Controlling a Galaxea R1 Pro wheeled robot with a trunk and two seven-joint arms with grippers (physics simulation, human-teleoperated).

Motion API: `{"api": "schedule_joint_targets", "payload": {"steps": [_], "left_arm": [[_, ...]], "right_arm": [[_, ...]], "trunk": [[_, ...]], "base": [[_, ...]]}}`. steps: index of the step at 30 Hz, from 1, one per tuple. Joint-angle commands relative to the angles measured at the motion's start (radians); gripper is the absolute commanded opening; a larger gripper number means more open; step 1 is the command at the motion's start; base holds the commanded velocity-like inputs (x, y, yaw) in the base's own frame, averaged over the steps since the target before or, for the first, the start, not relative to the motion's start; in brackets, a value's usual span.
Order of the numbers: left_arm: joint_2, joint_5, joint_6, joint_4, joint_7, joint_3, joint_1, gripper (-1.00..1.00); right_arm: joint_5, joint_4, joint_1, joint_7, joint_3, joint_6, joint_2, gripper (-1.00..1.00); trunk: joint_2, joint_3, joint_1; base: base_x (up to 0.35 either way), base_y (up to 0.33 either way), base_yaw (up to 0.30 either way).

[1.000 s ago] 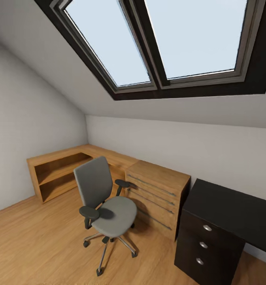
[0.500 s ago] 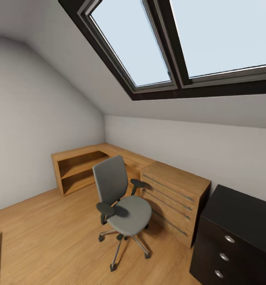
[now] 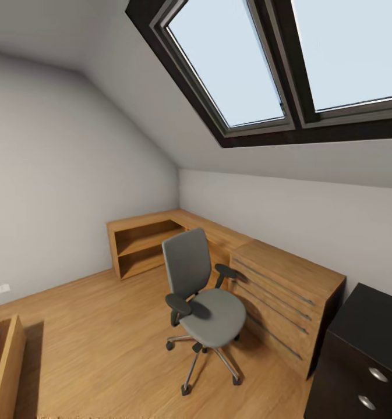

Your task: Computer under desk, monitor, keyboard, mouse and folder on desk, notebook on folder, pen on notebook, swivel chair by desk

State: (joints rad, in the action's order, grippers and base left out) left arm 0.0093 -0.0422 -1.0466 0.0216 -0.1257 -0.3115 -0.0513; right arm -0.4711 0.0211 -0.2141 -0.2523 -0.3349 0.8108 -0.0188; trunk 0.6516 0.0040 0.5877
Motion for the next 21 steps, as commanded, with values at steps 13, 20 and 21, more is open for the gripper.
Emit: {"api": "schedule_joint_targets", "payload": {"steps": [13,20,21], "left_arm": [[0.0,-0.004,-0.001,0.001,-0.006,-0.009,-0.001,1.0],[0.0,-0.004,-0.001,0.001,-0.006,-0.009,-0.001,1.0],[0.0,-0.004,-0.001,0.001,-0.006,-0.009,-0.001,1.0]], "right_arm": [[-0.001,0.003,-0.001,-0.004,-0.009,0.001,-0.001,1.0],[-0.001,0.003,0.0,-0.004,-0.009,0.001,-0.001,1.0],[-0.001,0.003,0.0,-0.004,-0.009,0.001,-0.001,1.0]], "trunk": [[0.0,0.0,0.0],[0.0,0.0,0.0],[0.0,0.0,0.0]], "base": [[0.0,0.0,0.289],[0.0,0.0,0.288],[0.0,0.0,0.287]]}}
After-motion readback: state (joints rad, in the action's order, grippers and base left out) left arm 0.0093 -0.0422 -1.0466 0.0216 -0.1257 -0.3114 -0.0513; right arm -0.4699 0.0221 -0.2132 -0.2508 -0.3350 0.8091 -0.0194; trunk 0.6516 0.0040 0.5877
